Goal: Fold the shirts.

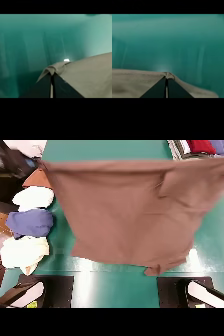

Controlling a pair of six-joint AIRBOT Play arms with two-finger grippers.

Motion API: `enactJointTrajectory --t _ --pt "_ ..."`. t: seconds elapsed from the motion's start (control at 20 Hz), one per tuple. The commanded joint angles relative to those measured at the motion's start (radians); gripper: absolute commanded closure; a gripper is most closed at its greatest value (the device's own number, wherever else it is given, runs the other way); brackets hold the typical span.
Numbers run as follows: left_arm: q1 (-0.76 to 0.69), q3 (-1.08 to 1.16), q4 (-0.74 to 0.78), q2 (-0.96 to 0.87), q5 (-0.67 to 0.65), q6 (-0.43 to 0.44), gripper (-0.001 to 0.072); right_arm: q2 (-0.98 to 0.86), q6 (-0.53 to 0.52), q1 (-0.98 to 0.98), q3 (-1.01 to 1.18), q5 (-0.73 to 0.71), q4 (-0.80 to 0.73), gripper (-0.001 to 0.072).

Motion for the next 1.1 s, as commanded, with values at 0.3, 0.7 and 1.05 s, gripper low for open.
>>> enactJointTrajectory --t 0.3,0.7,1.05 --pt "-0.124 -0.021 -0.128 -0.464 0.486 0.259 0.0685 -0.462 0.023 0.151 -0.007 -0.328 -0.107 0.0702" --pt "-0.118 0.142 -0.123 -0.554 0.418 0.268 0.0685 -0.535 -0.021 0.143 0.084 -0.320 -0.124 0.0702" --pt "-0.122 0.009 0.011 -0.555 0.184 0.282 0.0685 -0.336 -0.019 0.165 -0.336 -0.380 -0.254 0.0701"
